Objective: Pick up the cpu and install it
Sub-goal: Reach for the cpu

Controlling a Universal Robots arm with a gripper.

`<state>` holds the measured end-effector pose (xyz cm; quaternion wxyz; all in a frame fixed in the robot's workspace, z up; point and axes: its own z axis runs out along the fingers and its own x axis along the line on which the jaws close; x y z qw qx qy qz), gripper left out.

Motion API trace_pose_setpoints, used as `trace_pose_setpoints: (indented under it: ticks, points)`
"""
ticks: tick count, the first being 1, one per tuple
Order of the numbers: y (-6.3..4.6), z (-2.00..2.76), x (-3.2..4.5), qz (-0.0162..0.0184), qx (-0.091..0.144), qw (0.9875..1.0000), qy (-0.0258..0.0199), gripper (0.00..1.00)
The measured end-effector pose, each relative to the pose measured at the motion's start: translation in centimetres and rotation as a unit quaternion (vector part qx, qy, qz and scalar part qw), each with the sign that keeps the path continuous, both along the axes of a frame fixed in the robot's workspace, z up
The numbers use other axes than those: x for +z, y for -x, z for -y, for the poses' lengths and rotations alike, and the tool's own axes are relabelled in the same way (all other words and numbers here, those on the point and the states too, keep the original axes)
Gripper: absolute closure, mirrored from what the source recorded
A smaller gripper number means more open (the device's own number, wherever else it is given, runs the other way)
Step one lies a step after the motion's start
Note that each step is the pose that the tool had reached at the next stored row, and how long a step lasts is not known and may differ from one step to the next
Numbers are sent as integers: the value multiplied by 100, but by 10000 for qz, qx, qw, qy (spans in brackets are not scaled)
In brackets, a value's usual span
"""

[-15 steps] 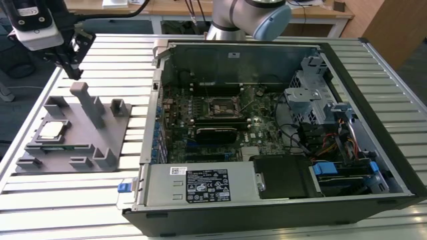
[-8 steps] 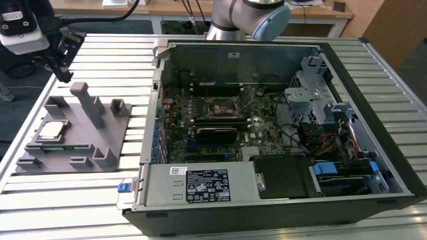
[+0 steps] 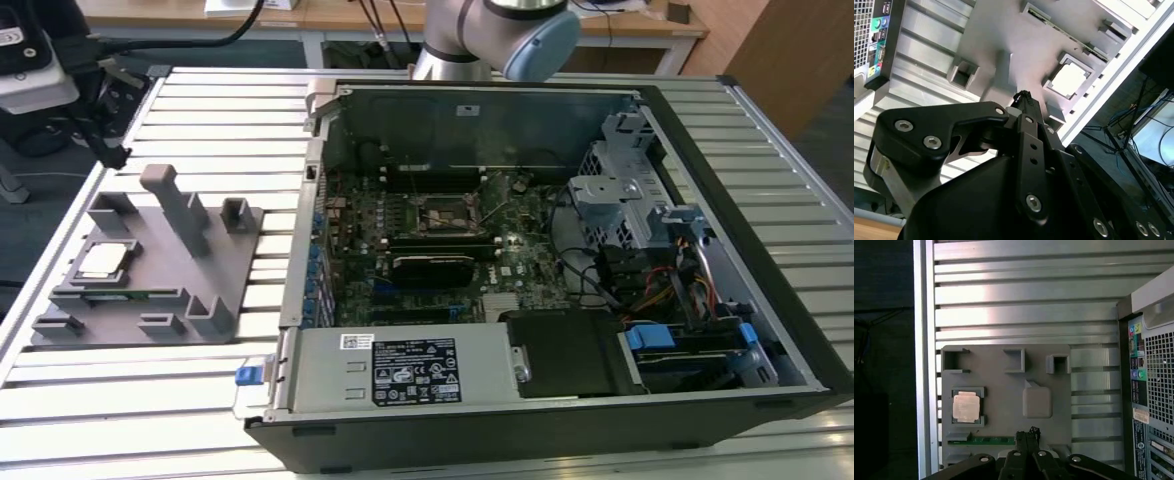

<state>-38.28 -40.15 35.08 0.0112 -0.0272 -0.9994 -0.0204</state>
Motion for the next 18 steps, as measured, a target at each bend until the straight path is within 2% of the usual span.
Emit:
trace_pose_setpoints:
  ticks: [7, 10, 18]
  points:
    - [141, 63, -55, -1, 18, 10000, 0, 89]
    - [209, 74, -78, 0, 28, 10000, 0, 89]
    - [555, 74, -131, 0, 34, 10000, 1, 89]
